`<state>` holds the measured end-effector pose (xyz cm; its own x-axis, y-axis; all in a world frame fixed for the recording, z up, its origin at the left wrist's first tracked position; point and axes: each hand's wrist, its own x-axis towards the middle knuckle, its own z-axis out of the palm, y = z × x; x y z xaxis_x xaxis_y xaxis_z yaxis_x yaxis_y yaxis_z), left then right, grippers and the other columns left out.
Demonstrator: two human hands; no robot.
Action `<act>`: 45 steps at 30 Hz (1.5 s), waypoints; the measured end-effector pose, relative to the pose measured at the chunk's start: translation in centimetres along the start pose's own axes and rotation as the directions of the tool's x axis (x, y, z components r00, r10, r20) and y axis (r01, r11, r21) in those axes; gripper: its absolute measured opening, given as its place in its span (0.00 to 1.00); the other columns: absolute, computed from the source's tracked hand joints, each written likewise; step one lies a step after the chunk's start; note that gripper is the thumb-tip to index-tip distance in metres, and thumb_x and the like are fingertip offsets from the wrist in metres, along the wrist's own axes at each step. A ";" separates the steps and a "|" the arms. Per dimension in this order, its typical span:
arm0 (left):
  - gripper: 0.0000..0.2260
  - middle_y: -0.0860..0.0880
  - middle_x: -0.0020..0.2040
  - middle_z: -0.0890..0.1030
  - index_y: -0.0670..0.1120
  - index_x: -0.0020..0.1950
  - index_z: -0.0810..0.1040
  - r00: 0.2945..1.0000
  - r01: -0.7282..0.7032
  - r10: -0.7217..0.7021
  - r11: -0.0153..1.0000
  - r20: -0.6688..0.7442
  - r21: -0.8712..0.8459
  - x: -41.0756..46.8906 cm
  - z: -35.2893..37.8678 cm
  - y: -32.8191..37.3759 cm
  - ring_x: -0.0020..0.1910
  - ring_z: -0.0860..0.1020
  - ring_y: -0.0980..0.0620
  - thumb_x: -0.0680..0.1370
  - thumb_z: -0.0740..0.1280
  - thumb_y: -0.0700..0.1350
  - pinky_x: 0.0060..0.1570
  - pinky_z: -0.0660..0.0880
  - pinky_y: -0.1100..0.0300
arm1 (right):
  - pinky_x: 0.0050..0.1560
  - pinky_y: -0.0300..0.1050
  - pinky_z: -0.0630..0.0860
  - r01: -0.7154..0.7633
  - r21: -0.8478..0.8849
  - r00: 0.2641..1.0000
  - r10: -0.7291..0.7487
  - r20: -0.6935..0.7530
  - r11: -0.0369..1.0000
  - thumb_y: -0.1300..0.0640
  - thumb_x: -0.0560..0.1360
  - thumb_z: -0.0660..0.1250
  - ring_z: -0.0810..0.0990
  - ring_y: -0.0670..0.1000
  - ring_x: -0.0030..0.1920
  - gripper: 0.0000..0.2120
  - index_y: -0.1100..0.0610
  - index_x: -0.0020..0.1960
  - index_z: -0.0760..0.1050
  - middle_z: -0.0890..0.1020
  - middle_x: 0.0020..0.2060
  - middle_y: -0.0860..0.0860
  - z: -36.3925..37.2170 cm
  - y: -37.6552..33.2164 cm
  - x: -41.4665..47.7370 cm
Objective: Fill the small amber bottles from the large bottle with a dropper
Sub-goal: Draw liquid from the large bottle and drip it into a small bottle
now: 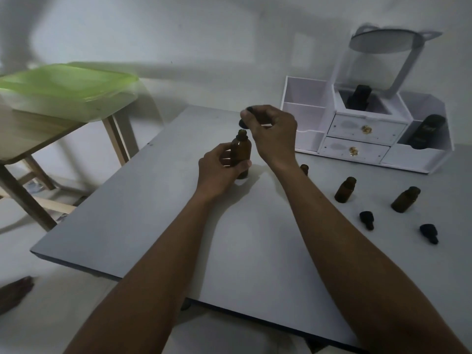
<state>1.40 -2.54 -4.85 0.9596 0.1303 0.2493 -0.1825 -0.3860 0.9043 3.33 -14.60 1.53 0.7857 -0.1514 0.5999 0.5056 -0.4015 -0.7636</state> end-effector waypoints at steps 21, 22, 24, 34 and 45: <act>0.25 0.48 0.61 0.81 0.46 0.66 0.76 1.000 -0.009 0.009 1.000 0.004 -0.018 -0.4 0.0 0.3 0.52 0.80 0.53 0.71 0.77 0.50 0.60 0.77 0.55 | 0.47 0.28 0.75 -0.008 -0.090 1.000 0.006 -0.025 0.996 0.57 0.75 0.74 0.82 0.43 0.40 0.06 0.58 0.49 0.86 0.87 0.43 0.50 0.8 0.6 -0.3; 0.25 0.48 0.61 0.81 0.46 0.66 0.76 1.000 -0.007 0.008 1.000 0.004 -0.018 -0.4 0.0 0.3 0.52 0.80 0.53 0.71 0.77 0.50 0.60 0.77 0.55 | 0.47 0.27 0.74 -0.010 -0.090 0.999 0.008 -0.032 0.996 0.57 0.75 0.74 0.81 0.42 0.40 0.06 0.58 0.49 0.86 0.87 0.43 0.50 0.8 0.6 -0.4; 0.25 0.48 0.61 0.81 0.46 0.66 0.76 1.000 -0.002 0.002 1.000 0.006 -0.021 -0.3 0.0 0.3 0.53 0.80 0.53 0.71 0.77 0.50 0.60 0.76 0.55 | 0.46 0.25 0.73 -0.013 -0.094 0.999 0.010 -0.038 0.995 0.57 0.75 0.74 0.80 0.41 0.39 0.06 0.58 0.49 0.86 0.87 0.44 0.51 0.9 0.6 -0.5; 0.25 0.49 0.62 0.81 0.48 0.66 0.76 1.000 0.026 -0.026 1.000 -0.004 0.012 -0.1 0.2 -0.1 0.51 0.78 0.56 0.71 0.77 0.51 0.60 0.75 0.57 | 0.44 0.34 0.80 0.075 -0.013 0.995 -0.075 -0.069 0.997 0.54 0.75 0.73 0.84 0.42 0.39 0.06 0.56 0.48 0.85 0.86 0.37 0.45 0.1 -1.6 0.3; 0.28 0.53 0.54 0.78 0.52 0.63 0.72 0.989 0.102 -0.114 0.988 -0.099 -0.118 -1.9 -1.0 0.4 0.51 0.79 0.55 0.68 0.80 0.45 0.49 0.74 0.65 | 0.44 0.41 0.83 0.191 0.153 0.952 -0.145 -0.270 0.969 0.56 0.77 0.72 0.86 0.43 0.39 0.05 0.58 0.48 0.83 0.85 0.37 0.46 -6.8 -5.2 3.0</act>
<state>-0.73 -2.01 -4.62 0.9483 0.2630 0.1778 -0.1078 -0.2602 0.9595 0.69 -19.10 8.91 0.5784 -0.3295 0.7463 0.6952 -0.2796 -0.6622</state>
